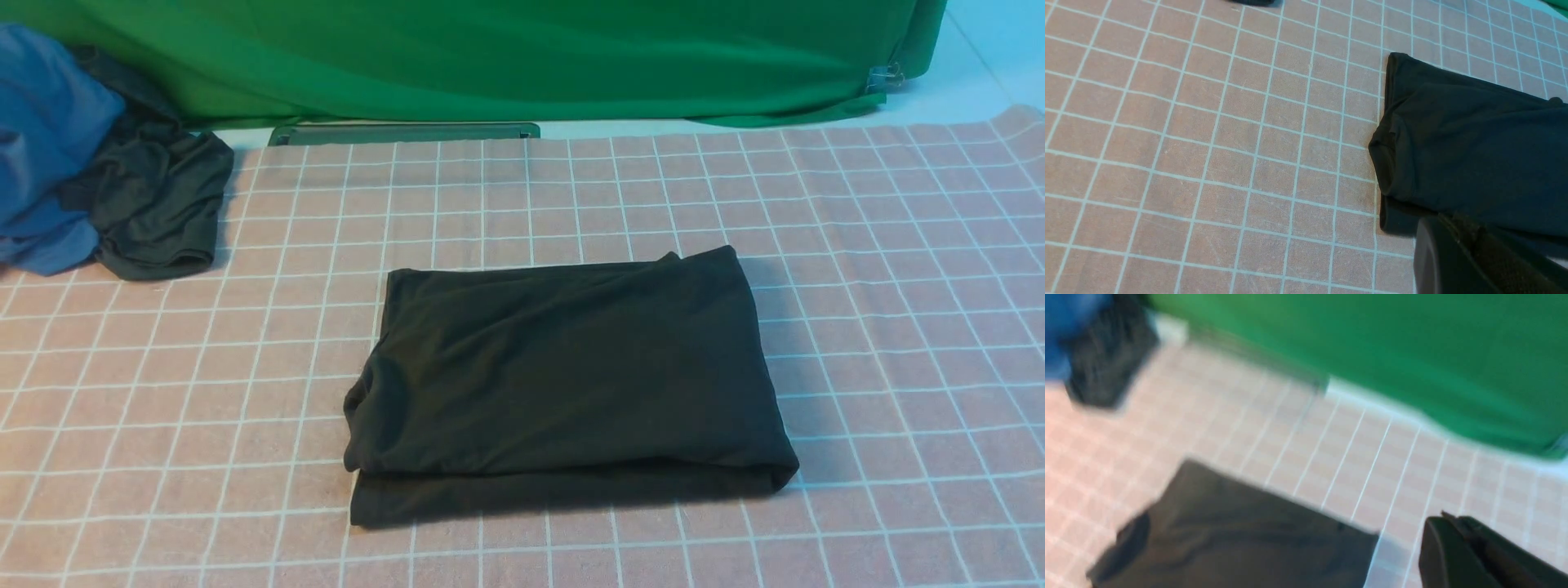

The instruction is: Fold a long-sleeved shirt over a pink coffee tablecloth.

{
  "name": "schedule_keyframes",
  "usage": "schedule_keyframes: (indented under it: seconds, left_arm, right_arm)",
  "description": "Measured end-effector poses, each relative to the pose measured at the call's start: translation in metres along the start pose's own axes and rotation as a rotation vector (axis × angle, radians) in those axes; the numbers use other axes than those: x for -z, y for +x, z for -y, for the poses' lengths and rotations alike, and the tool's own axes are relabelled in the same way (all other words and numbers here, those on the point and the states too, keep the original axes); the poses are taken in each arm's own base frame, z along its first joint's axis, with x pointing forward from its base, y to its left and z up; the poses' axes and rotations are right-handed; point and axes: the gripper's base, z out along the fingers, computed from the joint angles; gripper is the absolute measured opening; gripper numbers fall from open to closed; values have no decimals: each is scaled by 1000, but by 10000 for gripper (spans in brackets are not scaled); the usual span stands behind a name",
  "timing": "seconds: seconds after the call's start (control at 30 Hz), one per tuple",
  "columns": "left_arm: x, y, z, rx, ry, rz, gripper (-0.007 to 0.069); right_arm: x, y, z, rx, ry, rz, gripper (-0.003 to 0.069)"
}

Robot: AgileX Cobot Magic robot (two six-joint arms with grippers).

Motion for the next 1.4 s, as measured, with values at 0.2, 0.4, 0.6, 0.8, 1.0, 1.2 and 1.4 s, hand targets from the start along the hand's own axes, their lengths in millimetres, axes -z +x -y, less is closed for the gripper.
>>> schedule_keyframes:
  seconds: [0.2,0.4,0.6,0.8,1.0,1.2,1.4]
  left_arm:
    - [0,-1,1,-30,6,8,27]
    - [0,-4,3,-67,34,47,27]
    - [1,-6,5,-66,63,81,27]
    - [-4,19,1,-43,198,129,27]
    - [-5,44,-11,-17,276,208,27]
    - [-5,50,-14,-10,330,288,27]
    - [-9,52,-14,-14,326,285,27]
  right_arm:
    - [73,55,-9,-4,26,244,38]
    - [127,144,-15,19,69,599,38]
    - [134,212,-16,57,106,782,38]
    - [138,237,-18,63,113,849,41]
    - [139,237,-18,63,113,852,50]
    - [139,237,-18,63,113,852,60]
    - [139,237,-18,62,113,852,74]
